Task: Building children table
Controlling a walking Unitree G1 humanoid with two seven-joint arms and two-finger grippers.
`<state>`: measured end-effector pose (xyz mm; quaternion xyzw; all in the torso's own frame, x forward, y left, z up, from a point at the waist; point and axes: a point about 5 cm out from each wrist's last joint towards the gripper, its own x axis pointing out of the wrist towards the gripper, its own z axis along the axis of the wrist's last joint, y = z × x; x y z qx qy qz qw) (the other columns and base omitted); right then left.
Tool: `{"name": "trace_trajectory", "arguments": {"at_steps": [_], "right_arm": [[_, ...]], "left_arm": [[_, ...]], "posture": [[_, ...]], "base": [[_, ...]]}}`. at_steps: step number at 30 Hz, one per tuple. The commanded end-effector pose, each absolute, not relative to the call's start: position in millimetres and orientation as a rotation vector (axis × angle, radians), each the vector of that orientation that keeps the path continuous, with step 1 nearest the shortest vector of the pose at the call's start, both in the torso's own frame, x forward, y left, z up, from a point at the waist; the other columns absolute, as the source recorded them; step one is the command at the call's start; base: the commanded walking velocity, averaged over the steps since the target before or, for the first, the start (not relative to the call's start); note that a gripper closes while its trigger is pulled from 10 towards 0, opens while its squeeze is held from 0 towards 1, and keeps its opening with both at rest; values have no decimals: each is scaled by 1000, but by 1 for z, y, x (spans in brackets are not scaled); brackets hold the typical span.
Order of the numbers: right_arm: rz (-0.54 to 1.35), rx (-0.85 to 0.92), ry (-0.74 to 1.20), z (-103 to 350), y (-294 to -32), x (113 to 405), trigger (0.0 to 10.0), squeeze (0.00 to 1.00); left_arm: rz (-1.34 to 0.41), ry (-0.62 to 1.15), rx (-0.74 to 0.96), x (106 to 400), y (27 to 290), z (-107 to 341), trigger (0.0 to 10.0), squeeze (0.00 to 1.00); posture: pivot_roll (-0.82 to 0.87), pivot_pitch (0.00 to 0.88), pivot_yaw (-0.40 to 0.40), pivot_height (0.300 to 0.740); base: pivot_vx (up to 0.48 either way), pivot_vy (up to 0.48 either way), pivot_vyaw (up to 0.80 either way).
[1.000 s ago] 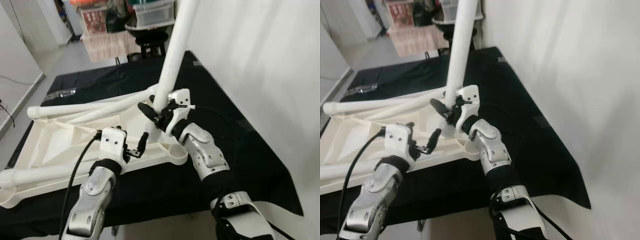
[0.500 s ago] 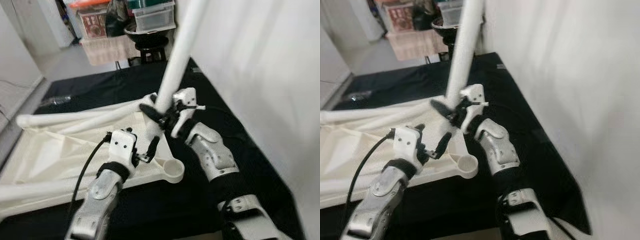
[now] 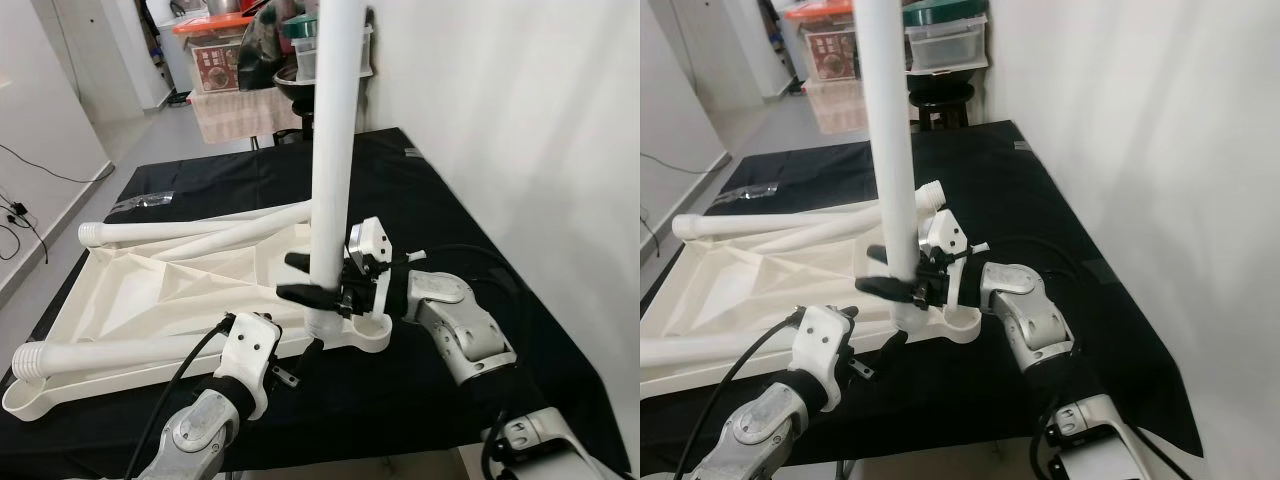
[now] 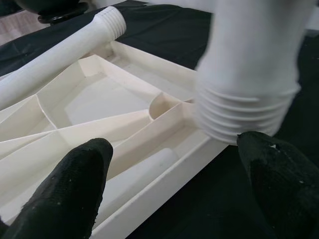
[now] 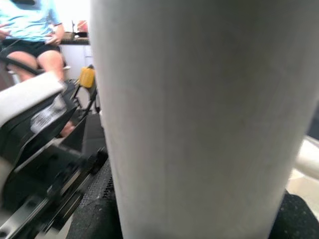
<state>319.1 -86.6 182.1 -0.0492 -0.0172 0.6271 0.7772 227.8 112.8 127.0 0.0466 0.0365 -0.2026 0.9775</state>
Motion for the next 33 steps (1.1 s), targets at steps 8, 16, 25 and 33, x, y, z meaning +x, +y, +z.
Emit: {"name": "trace_trajectory", "arguments": {"at_steps": [8, 16, 25, 33], "right_arm": [[1491, -116, 4, 180, -84, 317, 10000, 0], [1638, -91, 23, 186, -84, 311, 10000, 0], [1735, -94, 34, 190, -79, 306, 10000, 0], [1756, -96, 4, 199, -78, 311, 10000, 0]], "left_arm": [[-457, 101, 51, 215, 114, 129, 10000, 0], [-509, 112, 24, 202, 110, 131, 10000, 0], [-526, 111, 38, 201, 108, 134, 10000, 0], [-601, 112, 71, 194, 105, 135, 10000, 0]], "posture": [[-36, 66, 84, 740], [-7, 110, 88, 740], [14, 127, 88, 740], [21, 147, 94, 740]], "base": [[0, 0, 0], [0, 0, 0], [0, 0, 0], [0, 0, 0]]}}
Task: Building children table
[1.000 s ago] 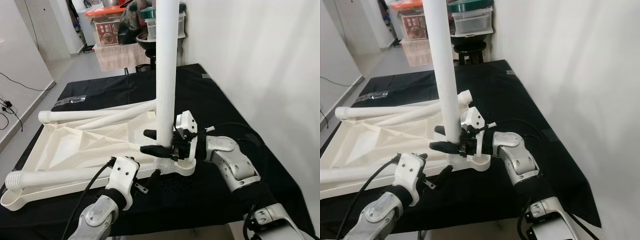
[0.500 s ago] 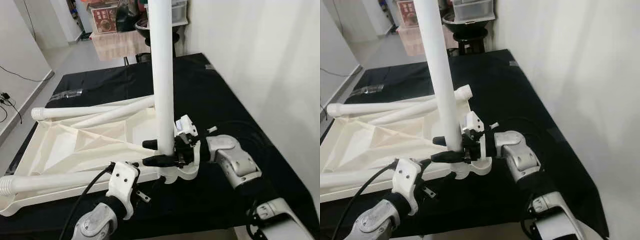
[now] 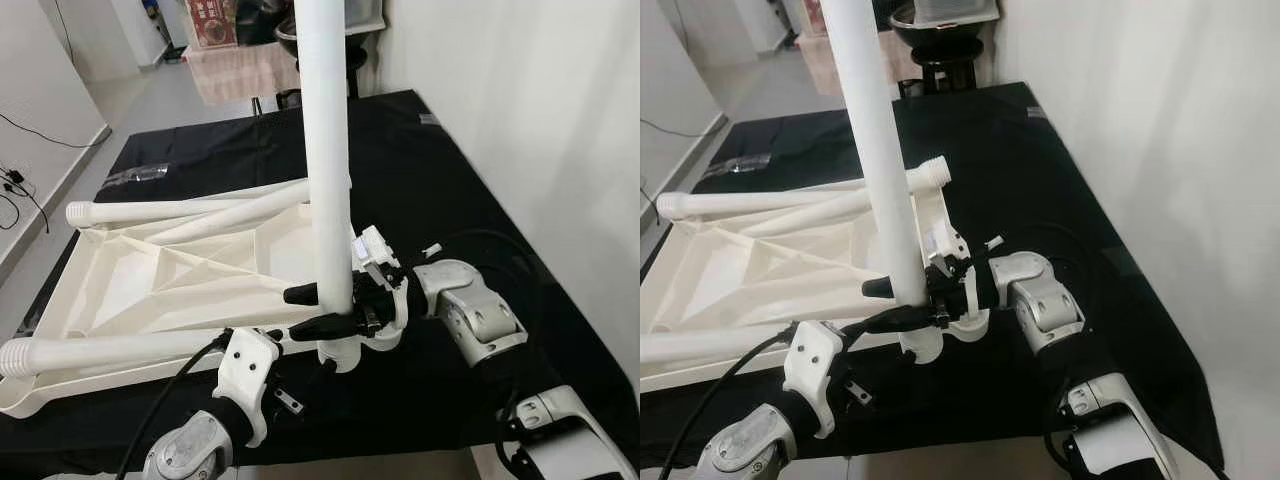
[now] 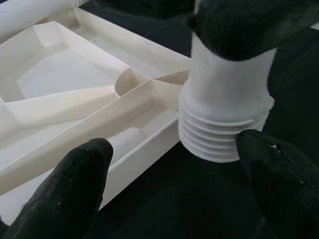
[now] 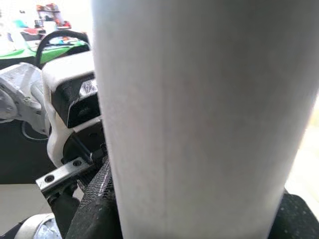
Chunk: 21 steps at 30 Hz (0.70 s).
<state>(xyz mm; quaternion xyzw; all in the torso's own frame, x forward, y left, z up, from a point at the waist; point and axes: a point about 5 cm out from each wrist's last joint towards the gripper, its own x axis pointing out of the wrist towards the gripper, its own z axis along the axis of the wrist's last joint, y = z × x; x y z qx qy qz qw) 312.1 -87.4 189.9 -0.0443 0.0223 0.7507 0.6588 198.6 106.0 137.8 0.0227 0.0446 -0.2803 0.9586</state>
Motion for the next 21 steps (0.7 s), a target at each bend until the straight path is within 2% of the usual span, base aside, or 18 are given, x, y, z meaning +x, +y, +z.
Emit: {"name": "trace_trajectory", "arguments": {"at_steps": [1, 10, 15, 21], "right_arm": [[1754, -99, -5, 201, -78, 312, 10000, 0], [1799, -74, -15, 208, -78, 309, 10000, 0], [1852, -106, -1, 209, -76, 308, 10000, 0], [1821, -107, -14, 212, -77, 315, 10000, 0]], "left_arm": [[-626, 112, 83, 192, 104, 136, 10000, 0], [-657, 105, 106, 186, 105, 140, 10000, 0], [-734, 147, 124, 176, 100, 140, 10000, 0], [-748, 166, 121, 171, 98, 140, 10000, 0]], "posture": [[21, 147, 94, 740], [30, 173, 101, 740], [60, 206, 113, 740], [70, 219, 107, 740]], "base": [[0, 0, 0], [0, 0, 0], [0, 0, 0], [0, 0, 0]]}}
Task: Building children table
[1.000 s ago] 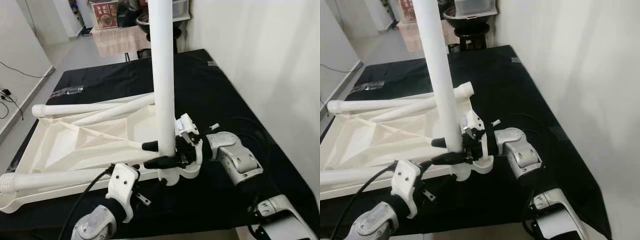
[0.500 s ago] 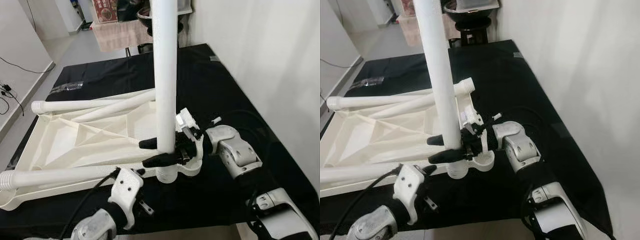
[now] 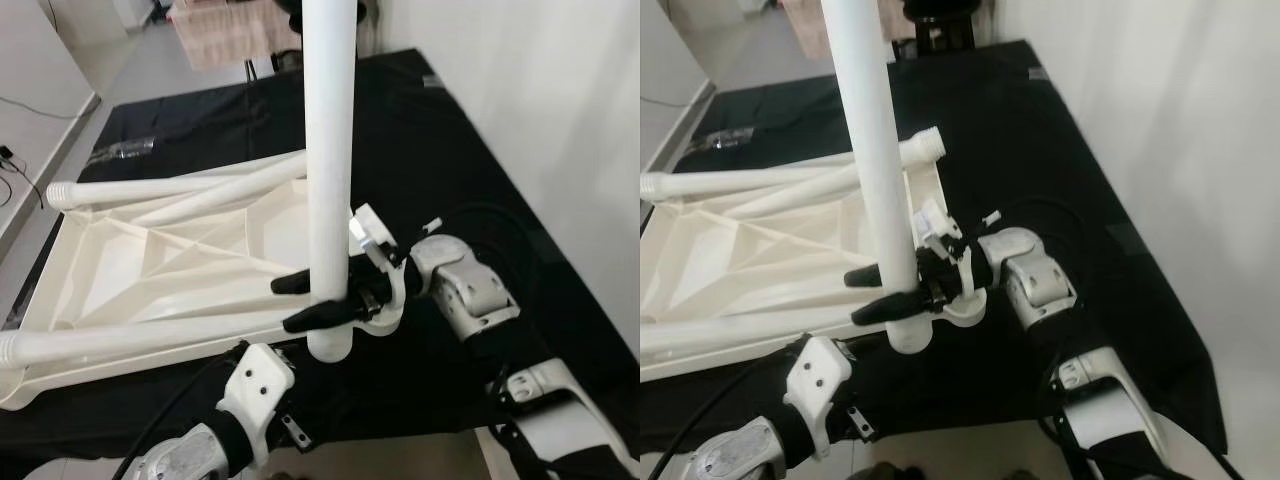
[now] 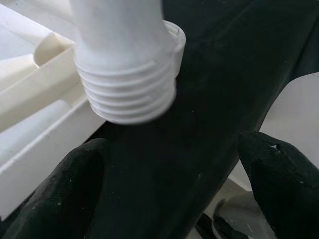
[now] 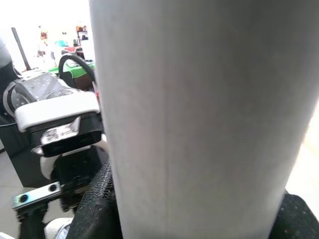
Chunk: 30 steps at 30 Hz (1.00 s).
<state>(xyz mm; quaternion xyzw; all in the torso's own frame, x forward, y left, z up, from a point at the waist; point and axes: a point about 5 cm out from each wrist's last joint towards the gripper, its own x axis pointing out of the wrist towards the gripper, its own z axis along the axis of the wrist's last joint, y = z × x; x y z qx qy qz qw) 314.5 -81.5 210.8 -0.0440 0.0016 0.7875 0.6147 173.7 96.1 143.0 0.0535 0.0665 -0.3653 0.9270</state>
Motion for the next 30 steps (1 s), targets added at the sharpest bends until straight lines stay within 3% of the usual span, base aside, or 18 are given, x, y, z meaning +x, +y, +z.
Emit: {"name": "trace_trajectory", "arguments": {"at_steps": [1, 7, 10, 15, 23, 30], "right_arm": [[1790, -107, -22, 212, -78, 319, 10000, 0], [1723, -106, -34, 214, -84, 327, 10000, 0], [1661, -38, -82, 230, -105, 334, 10000, 0], [1624, 2, -115, 240, -119, 338, 10000, 0], [1584, -93, -29, 223, -138, 336, 10000, 0], [1593, -135, 48, 203, -136, 330, 10000, 0]], "left_arm": [[-746, 168, 118, 170, 98, 141, 10000, 0], [-746, 170, 119, 169, 98, 141, 10000, 0], [-742, 173, 125, 168, 100, 142, 10000, 0], [-739, 177, 126, 168, 101, 143, 10000, 0], [-742, 180, 130, 168, 102, 143, 10000, 0], [-752, 185, 130, 169, 101, 142, 10000, 0]], "posture": [[69, 222, 108, 740], [73, 223, 109, 740], [73, 225, 113, 740], [68, 224, 117, 740], [69, 222, 122, 740], [66, 218, 127, 740]], "base": [[0, 0, 0], [0, 0, 0], [0, 0, 0], [0, 0, 0], [0, 0, 0], [0, 0, 0]]}}
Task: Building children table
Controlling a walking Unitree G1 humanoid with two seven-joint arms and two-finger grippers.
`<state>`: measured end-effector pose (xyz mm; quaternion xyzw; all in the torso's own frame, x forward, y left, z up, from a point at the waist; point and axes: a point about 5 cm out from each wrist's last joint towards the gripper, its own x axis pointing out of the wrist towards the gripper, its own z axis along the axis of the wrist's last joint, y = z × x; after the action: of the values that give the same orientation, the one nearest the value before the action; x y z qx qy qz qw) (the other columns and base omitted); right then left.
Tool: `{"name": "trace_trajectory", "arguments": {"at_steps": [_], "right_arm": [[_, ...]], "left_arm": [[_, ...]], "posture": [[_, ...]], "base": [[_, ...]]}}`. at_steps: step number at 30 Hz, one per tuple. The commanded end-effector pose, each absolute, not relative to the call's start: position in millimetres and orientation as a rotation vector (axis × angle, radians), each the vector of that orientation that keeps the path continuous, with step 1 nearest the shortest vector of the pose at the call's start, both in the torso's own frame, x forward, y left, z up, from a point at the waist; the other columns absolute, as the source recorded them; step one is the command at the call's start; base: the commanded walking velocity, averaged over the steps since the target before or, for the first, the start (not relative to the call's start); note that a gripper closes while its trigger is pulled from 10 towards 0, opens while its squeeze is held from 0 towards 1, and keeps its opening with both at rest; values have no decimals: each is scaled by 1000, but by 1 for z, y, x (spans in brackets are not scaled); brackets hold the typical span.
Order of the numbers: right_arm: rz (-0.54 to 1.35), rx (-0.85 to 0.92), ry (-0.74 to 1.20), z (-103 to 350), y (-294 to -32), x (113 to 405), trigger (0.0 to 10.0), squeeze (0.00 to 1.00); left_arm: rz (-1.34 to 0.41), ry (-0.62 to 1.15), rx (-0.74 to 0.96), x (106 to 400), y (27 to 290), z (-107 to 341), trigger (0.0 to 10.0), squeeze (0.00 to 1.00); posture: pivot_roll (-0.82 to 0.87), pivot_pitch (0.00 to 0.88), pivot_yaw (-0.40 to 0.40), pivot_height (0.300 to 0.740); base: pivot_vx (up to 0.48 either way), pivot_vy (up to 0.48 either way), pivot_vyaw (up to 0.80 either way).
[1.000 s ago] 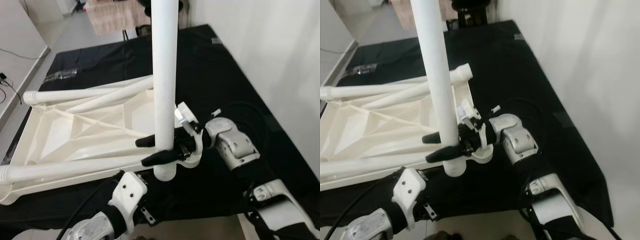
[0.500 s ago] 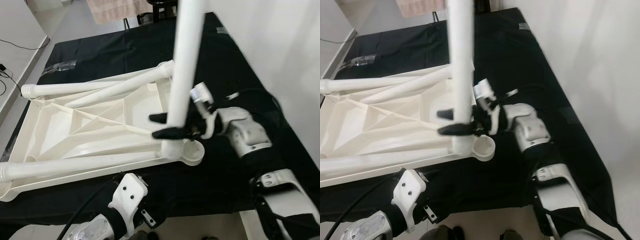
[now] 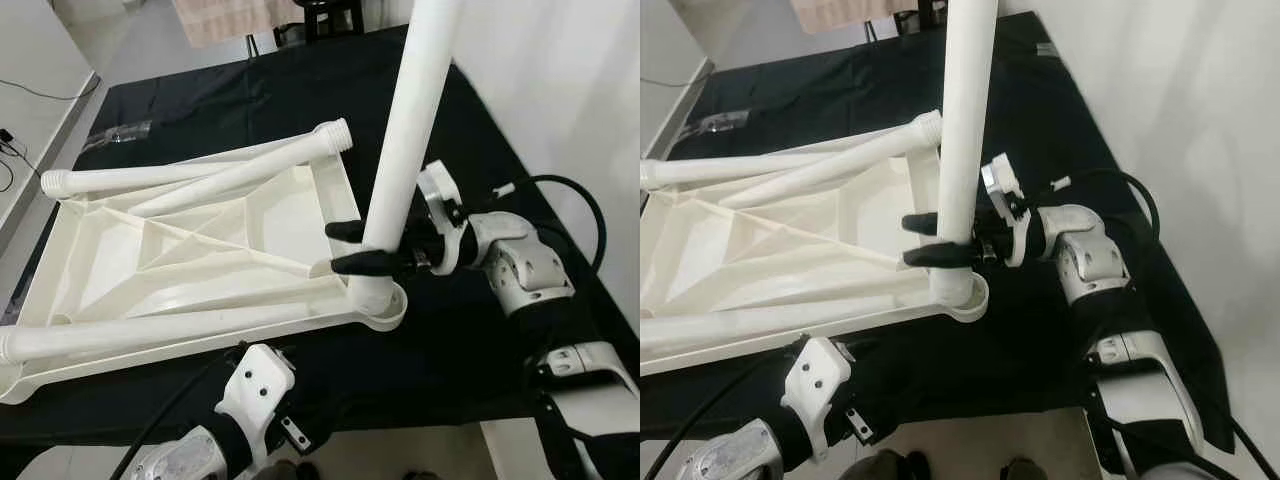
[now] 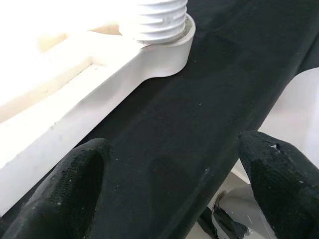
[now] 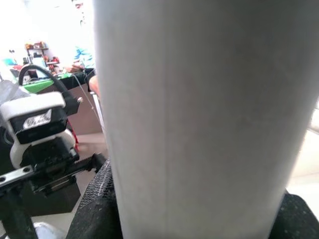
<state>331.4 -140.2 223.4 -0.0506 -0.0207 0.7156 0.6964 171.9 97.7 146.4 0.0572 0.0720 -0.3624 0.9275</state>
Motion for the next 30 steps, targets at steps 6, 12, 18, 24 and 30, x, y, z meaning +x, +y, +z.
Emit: {"name": "trace_trajectory", "arguments": {"at_steps": [6, 12, 18, 24, 30], "right_arm": [[1589, -159, 66, 202, -138, 332, 10000, 0], [1589, -163, 88, 202, -146, 332, 10000, 0], [1543, -194, 107, 200, -153, 336, 10000, 0], [1529, -214, 116, 198, -155, 338, 10000, 0], [1626, -293, 127, 195, -146, 327, 10000, 0]], "left_arm": [[-750, 185, 132, 170, 101, 142, 10000, 0], [-749, 184, 131, 170, 101, 142, 10000, 0], [-755, 183, 140, 170, 100, 142, 10000, 0], [-756, 182, 145, 170, 99, 142, 10000, 0], [-761, 183, 147, 171, 99, 141, 10000, 0]], "posture": [[71, 219, 124, 740], [66, 219, 121, 740], [67, 213, 120, 740], [61, 208, 118, 740], [55, 205, 118, 740]], "base": [[0, 0, 0], [0, 0, 0], [0, 0, 0], [0, 0, 0], [0, 0, 0]]}}
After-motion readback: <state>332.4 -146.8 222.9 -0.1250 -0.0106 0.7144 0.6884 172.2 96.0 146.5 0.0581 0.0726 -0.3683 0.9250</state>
